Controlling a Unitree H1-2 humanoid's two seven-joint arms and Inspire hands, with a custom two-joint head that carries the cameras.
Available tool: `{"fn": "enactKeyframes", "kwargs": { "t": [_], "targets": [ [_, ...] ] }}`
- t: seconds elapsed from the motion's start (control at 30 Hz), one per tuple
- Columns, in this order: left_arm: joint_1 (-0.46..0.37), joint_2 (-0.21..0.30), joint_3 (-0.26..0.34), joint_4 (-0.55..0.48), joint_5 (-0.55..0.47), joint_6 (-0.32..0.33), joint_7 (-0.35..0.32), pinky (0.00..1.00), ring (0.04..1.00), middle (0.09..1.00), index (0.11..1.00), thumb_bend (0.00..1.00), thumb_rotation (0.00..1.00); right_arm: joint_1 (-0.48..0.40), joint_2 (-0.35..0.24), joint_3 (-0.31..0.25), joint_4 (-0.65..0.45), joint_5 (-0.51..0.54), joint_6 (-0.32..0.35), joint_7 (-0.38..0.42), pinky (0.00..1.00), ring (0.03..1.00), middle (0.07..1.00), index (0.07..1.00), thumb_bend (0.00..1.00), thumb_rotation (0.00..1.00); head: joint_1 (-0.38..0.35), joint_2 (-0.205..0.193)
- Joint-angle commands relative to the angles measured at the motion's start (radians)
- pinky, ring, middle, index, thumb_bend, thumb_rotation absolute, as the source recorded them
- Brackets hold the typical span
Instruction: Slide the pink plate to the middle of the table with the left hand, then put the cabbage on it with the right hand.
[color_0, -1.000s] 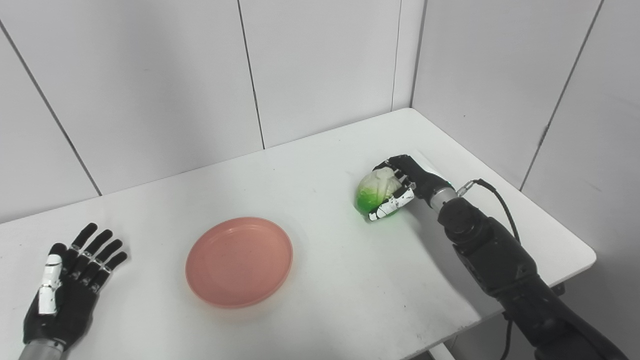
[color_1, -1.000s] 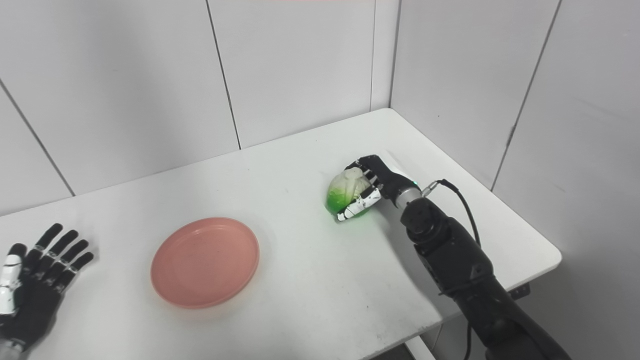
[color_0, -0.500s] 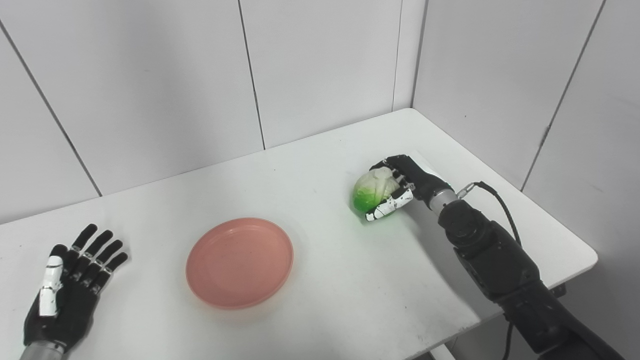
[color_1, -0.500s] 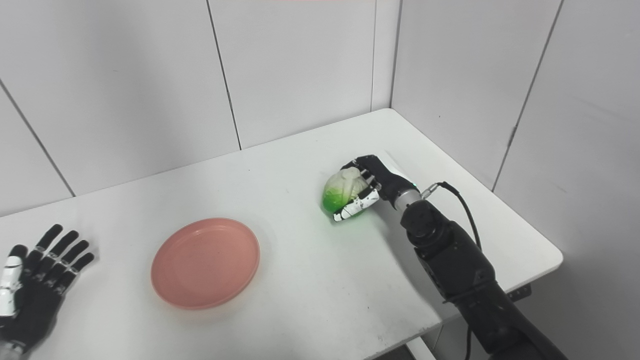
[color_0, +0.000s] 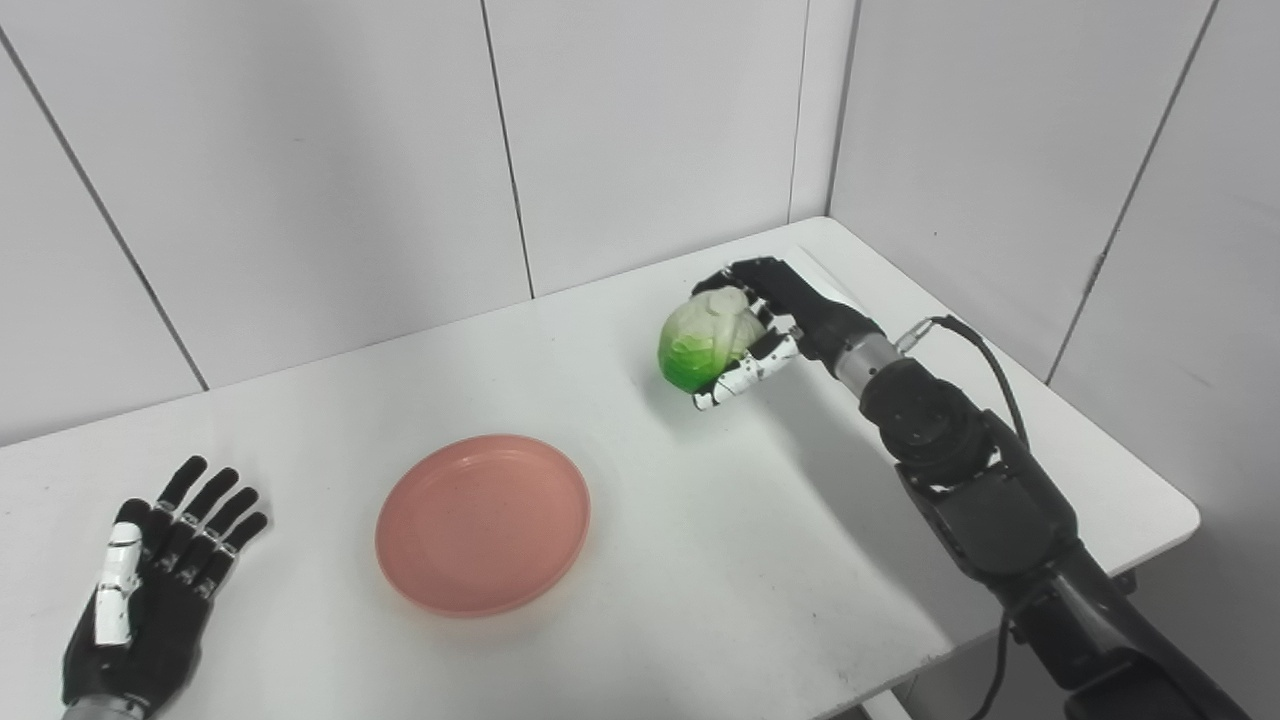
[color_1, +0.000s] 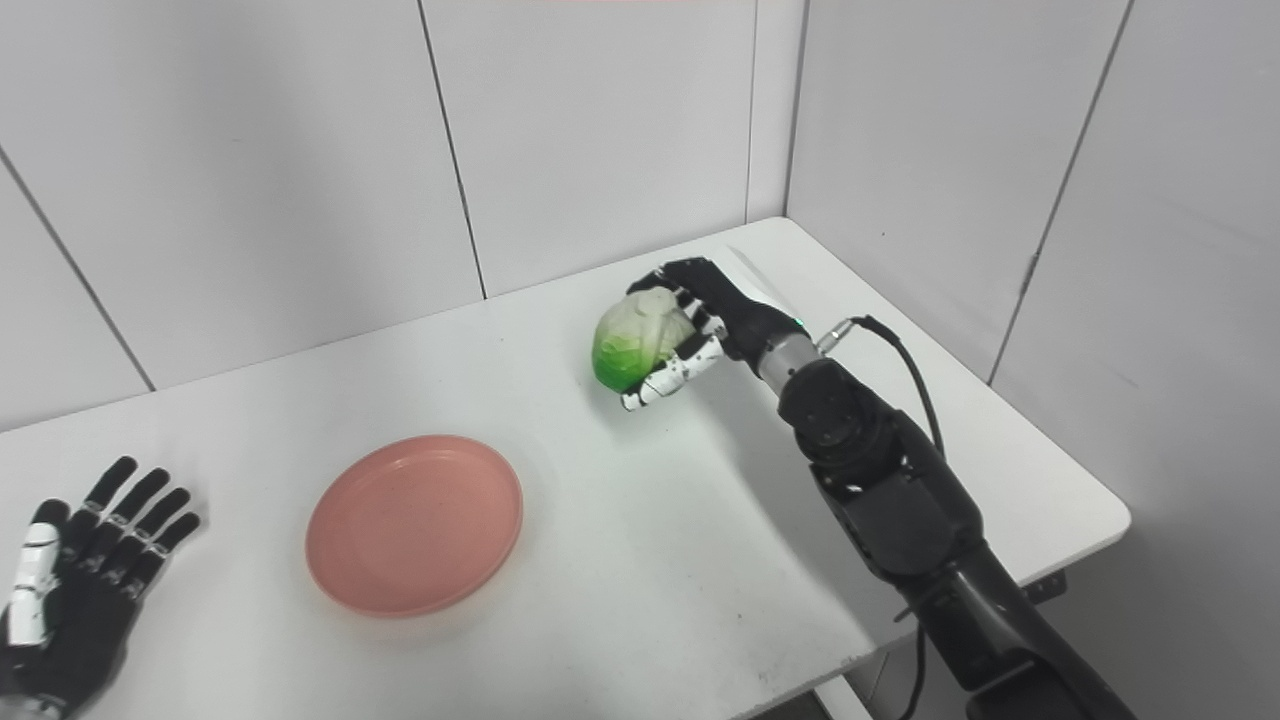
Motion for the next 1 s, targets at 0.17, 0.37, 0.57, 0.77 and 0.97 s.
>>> {"fn": "enactKeyframes", "kwargs": {
  "t": [0.17, 0.37, 0.57, 0.77, 0.97],
  "targets": [
    [0.145, -0.108, -0.047, -0.122, 0.026, 0.112, 0.104, 0.89, 0.899, 0.91, 0.909, 0.54, 0.86, -0.118, 0.041, 0.051, -0.048, 0.005, -0.028, 0.041, 0.35, 0.412, 0.454, 0.518, 0.53, 0.0, 0.105, 0.008],
    [0.193, -0.174, -0.098, -0.304, 0.055, 0.193, 0.215, 0.92, 0.923, 0.928, 0.925, 0.51, 0.92, -0.156, 0.111, 0.114, -0.024, 0.009, -0.044, 0.071, 0.35, 0.408, 0.457, 0.515, 0.53, 0.0, 0.246, 0.023],
    [0.202, -0.219, -0.128, -0.378, 0.08, 0.248, 0.296, 0.95, 0.946, 0.943, 0.936, 0.49, 0.95, -0.166, 0.175, 0.169, -0.006, 0.0, -0.052, 0.086, 0.34, 0.409, 0.456, 0.515, 0.53, 0.0, 0.318, 0.034],
    [0.192, -0.238, -0.156, -0.383, 0.103, 0.264, 0.331, 0.96, 0.948, 0.949, 0.94, 0.48, 0.98, -0.158, 0.21, 0.217, 0.021, -0.02, -0.07, 0.091, 0.33, 0.404, 0.448, 0.525, 0.52, 0.0, 0.354, 0.045],
    [0.186, -0.243, -0.165, -0.389, 0.113, 0.273, 0.35, 0.96, 0.947, 0.949, 0.942, 0.49, 0.99, -0.147, 0.227, 0.256, 0.074, -0.053, -0.113, 0.092, 0.34, 0.404, 0.446, 0.526, 0.52, 0.0, 0.357, 0.055]
  ]
}}
